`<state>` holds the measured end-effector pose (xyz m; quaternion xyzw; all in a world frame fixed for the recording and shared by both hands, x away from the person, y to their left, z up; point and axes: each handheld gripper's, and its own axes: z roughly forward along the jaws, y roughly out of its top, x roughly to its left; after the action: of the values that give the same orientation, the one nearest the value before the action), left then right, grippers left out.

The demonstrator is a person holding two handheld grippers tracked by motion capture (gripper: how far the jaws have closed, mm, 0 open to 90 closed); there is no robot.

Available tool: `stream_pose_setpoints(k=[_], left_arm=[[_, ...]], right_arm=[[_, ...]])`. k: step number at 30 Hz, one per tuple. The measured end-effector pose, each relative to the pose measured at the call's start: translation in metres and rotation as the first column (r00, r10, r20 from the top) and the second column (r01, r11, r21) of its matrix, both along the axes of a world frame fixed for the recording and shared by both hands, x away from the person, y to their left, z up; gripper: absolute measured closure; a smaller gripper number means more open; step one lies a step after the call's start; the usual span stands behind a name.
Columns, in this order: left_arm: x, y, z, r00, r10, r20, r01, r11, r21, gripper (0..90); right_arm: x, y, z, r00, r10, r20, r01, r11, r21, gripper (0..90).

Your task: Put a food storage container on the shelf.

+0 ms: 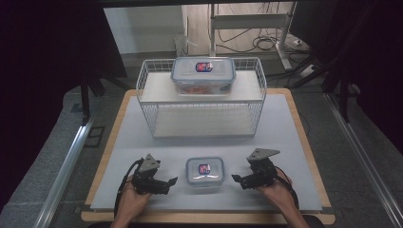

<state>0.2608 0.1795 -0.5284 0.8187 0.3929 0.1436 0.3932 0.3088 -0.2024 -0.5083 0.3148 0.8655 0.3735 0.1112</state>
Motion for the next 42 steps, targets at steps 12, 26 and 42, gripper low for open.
stream_pose_setpoints(k=[12, 26, 42], left_arm=[[0.003, -0.012, 0.007, 0.9984, -0.038, -0.042, 0.037, 0.9991, -0.022, 3.6], [0.014, -0.027, 0.018, 0.986, -0.134, -0.099, 0.116, 0.9789, -0.168, 7.9], [0.034, -0.049, 0.007, 0.957, -0.201, -0.209, 0.156, 0.9638, -0.216, 7.6]], right_arm=[[-0.001, 0.005, 0.01, 0.9996, -0.023, 0.015, 0.023, 0.9997, 0.011, 5.2], [-0.002, 0.021, 0.024, 0.9996, 0.013, -0.024, -0.012, 0.999, 0.043, 13.1], [0.007, 0.048, 0.009, 0.9859, 0.076, -0.149, -0.063, 0.9942, 0.087, 14.2]])
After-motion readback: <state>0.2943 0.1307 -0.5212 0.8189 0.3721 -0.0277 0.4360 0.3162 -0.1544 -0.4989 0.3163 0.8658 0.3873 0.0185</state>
